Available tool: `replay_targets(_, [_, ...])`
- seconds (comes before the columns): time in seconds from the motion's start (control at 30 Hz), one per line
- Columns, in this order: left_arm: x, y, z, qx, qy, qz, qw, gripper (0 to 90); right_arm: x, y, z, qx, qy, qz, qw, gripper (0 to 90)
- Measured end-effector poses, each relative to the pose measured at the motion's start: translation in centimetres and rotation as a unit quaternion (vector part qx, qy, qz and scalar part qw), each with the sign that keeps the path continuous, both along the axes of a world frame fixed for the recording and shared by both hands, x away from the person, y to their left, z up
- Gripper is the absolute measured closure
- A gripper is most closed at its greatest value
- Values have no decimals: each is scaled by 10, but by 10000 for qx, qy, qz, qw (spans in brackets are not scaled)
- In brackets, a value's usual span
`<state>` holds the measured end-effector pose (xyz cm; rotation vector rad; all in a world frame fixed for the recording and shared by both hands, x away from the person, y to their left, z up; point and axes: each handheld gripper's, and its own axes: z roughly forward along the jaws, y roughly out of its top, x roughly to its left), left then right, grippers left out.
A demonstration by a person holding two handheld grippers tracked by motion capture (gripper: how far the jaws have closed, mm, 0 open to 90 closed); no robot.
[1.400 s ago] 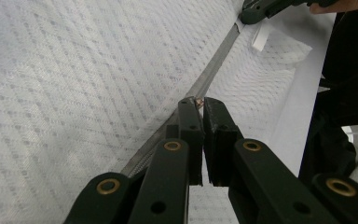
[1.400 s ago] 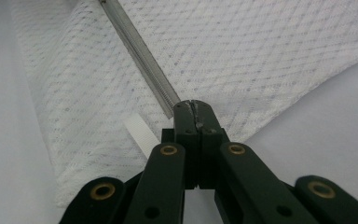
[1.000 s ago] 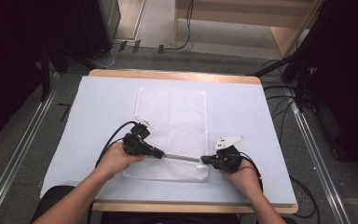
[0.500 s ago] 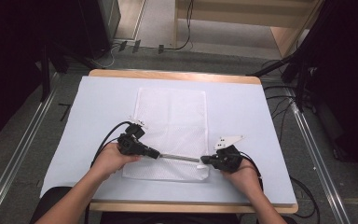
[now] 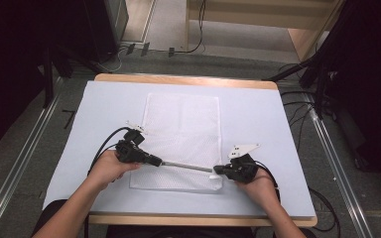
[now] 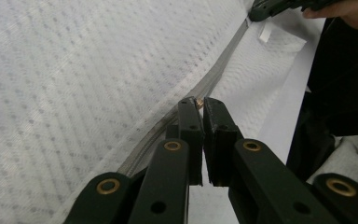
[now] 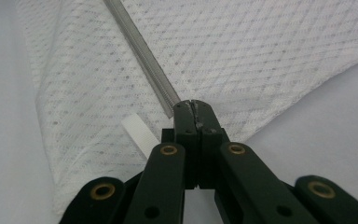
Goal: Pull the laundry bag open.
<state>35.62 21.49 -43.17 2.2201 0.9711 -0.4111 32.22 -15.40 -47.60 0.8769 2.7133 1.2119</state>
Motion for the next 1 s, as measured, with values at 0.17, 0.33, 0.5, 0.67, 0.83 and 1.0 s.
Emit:
replay_targets(0.17, [-2,6,0,27,15,47,10000,881,0,-1,0,21,-6,11,10000,900])
replay_targets(0.33, [-2,9,1,41,19,40,10000,881,1,0,0,8,14,23,10000,900])
replay_targets(0.5, [-2,14,0,52,18,108,9999,881,1,0,0,12,55,16,10000,900])
replay_targets(0.67, [0,22,0,-18,52,170,9998,881,1,0,0,21,60,23,10000,900])
replay_targets(0.83, [-2,22,0,111,31,164,9998,881,1,-1,0,35,65,11,10000,900])
replay_targets(1.0, [-2,33,1,106,44,243,9996,881,1,-1,0,22,71,30,10000,900])
